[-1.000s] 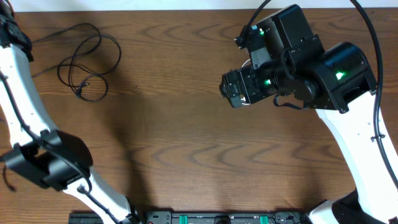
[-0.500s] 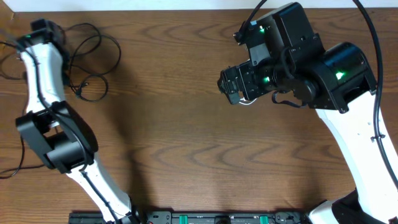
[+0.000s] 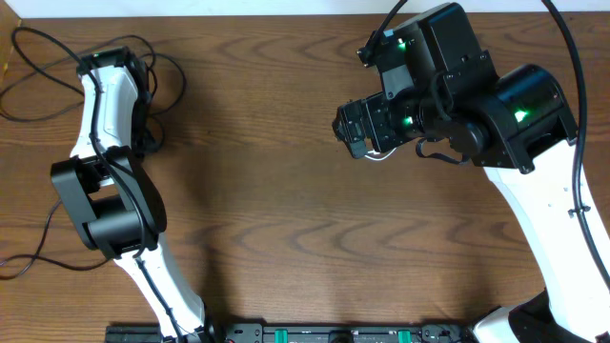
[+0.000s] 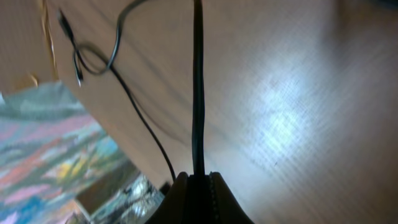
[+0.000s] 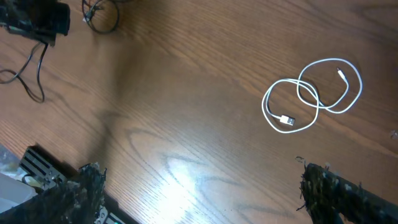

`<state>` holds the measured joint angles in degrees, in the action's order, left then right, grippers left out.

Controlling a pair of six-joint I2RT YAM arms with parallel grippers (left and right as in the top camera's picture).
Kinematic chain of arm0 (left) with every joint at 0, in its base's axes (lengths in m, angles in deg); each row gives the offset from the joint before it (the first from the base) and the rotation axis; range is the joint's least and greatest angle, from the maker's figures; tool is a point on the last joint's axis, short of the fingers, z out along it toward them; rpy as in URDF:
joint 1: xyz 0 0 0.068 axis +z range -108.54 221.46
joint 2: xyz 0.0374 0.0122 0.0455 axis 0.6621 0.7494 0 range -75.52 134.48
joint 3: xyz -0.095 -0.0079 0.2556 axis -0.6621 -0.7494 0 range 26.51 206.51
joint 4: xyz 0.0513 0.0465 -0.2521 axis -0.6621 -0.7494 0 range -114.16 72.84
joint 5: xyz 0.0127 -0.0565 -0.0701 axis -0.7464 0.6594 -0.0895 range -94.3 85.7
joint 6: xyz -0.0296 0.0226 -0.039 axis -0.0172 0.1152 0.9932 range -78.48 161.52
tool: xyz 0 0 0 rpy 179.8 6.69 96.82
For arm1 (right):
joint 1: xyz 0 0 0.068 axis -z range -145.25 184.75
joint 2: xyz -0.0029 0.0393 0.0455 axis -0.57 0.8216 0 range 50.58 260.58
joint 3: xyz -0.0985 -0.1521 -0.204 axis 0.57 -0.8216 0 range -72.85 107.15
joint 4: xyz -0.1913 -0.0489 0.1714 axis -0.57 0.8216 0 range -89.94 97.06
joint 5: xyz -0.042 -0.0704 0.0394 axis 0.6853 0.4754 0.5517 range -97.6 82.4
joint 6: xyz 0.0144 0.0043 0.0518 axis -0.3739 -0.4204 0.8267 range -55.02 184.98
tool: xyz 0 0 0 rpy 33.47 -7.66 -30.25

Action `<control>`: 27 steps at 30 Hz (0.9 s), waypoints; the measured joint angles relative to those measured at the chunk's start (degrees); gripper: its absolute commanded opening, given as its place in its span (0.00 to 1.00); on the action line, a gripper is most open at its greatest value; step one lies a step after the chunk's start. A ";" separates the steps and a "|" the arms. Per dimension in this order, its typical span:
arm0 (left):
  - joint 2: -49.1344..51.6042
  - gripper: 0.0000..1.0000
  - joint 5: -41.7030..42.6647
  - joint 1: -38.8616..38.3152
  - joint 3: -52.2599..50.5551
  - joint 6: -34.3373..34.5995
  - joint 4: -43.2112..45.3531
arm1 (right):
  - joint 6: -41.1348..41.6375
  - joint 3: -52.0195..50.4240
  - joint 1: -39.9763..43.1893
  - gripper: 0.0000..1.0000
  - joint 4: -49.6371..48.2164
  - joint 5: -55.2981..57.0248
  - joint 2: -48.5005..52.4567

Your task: Untangle cables

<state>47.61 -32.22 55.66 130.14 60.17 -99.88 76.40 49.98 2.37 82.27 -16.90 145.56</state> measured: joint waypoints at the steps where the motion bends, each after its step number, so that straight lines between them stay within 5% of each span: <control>1: 0.00 0.07 0.17 0.11 -0.35 0.66 -0.68 | 0.00 0.00 0.00 0.99 0.02 0.00 0.00; 3: 0.00 0.08 0.26 0.28 -1.64 1.38 -2.01 | 0.00 0.00 0.00 0.99 0.04 0.00 0.00; 4: 0.00 0.14 0.31 0.33 -2.45 1.75 -2.21 | 0.00 0.00 0.00 0.99 0.07 0.00 0.00; 6: 0.00 0.46 0.66 0.33 -4.85 2.23 -2.51 | 0.00 0.00 0.00 0.99 0.07 -0.02 0.00; 10: 0.00 0.64 0.81 0.33 -7.98 2.78 -2.43 | 0.00 0.00 0.00 0.99 0.44 0.00 0.00; 19: 0.00 0.75 5.29 0.46 -7.69 1.44 -0.50 | -0.02 0.00 0.00 0.99 0.94 0.04 0.00; 27: -0.96 0.86 21.38 4.33 2.14 -2.40 4.26 | -0.15 0.00 0.00 0.99 0.85 0.09 0.00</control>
<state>46.65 -10.84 59.98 132.29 57.77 -95.62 76.25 49.98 2.37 83.12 -16.81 145.56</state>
